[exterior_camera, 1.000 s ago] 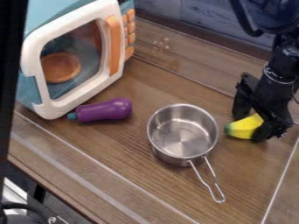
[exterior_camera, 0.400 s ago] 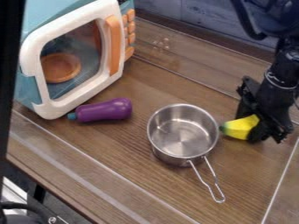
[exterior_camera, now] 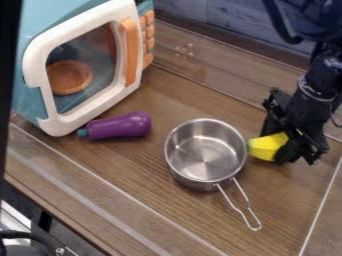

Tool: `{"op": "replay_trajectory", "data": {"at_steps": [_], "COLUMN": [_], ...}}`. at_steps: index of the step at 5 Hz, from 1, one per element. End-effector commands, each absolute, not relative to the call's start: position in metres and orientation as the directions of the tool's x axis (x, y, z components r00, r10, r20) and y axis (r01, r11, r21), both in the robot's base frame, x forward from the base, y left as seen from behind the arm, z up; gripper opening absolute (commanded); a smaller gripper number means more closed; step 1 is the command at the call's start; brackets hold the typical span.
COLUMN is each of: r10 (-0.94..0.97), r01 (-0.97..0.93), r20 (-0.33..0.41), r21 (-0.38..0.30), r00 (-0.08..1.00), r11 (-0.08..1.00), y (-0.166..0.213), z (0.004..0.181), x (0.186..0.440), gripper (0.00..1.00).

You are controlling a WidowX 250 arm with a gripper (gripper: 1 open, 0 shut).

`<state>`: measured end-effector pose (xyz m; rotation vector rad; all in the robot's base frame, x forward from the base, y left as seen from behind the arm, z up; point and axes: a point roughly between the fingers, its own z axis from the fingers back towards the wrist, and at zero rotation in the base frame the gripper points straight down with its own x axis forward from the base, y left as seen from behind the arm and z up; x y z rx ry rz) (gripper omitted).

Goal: Put the banana in the silver pot

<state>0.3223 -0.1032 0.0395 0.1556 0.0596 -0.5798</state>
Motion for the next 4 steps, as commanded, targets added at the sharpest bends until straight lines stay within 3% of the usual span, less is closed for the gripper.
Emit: {"op": "replay_trajectory", "data": {"at_steps": [1, 4], "r10": [-0.520, -0.492], "r01": [0.520, 0.496], "r20": [-0.041, -0.064], "r21": [0.153, 0.159], "r00": [0.853, 0.868], "r11": [0.840, 0.854], "y": [-0.095, -0.075], "z": [0.076, 0.099], "x": [0.326, 0.310], "gripper": [0.00, 0.00]}}
